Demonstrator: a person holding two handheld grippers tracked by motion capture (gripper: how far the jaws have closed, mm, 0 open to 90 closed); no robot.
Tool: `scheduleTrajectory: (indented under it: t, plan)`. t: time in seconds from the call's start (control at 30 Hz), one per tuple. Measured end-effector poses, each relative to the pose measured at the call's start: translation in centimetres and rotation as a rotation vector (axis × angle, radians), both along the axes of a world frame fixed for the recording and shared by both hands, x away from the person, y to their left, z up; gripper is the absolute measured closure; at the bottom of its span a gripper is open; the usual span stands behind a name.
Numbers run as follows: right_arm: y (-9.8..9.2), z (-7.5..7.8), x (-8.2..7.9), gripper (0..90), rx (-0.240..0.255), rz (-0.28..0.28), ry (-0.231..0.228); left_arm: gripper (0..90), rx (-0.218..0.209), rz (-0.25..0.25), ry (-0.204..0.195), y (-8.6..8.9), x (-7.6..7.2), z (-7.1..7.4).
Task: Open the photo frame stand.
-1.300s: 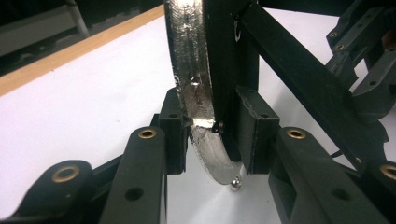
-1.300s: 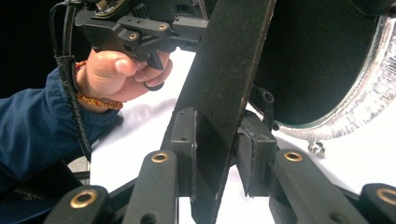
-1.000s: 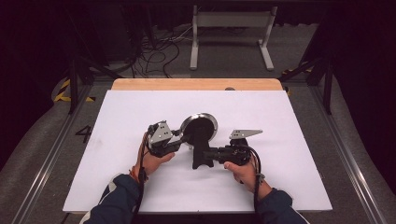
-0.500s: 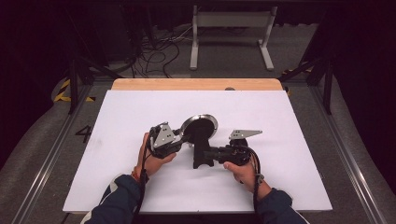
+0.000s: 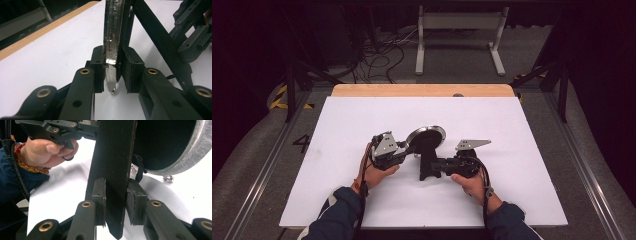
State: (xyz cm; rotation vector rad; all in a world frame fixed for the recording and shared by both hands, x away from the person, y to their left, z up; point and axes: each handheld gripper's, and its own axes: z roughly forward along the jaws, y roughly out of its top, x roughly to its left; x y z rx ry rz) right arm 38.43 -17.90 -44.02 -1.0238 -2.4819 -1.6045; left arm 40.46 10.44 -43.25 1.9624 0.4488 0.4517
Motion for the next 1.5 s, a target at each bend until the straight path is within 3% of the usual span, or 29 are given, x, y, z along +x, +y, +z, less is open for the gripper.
scheduleTrajectory:
  t: [0.17,0.33,0.73,1.3,1.5]
  plan:
    - [0.0,-0.1,0.0,72.1,-0.002,0.004,0.002,73.8,0.007,-0.010,0.019,-0.1,0.1,-0.4]
    - [0.0,-0.1,-0.1,72.7,-0.011,0.007,0.004,73.7,0.045,-0.011,0.039,-0.4,0.3,-1.1]
    - [0.1,-0.1,-0.3,73.2,-0.025,0.014,0.004,73.8,0.084,-0.012,0.035,-0.7,0.3,-1.7]
    - [0.1,-0.1,-0.5,73.7,-0.039,0.017,0.000,70.9,0.150,0.041,-0.055,-1.4,-0.2,-1.9]
    - [0.3,-0.3,-0.5,74.8,-0.067,0.016,0.000,70.6,0.160,0.069,-0.062,-1.5,-0.1,-2.1]
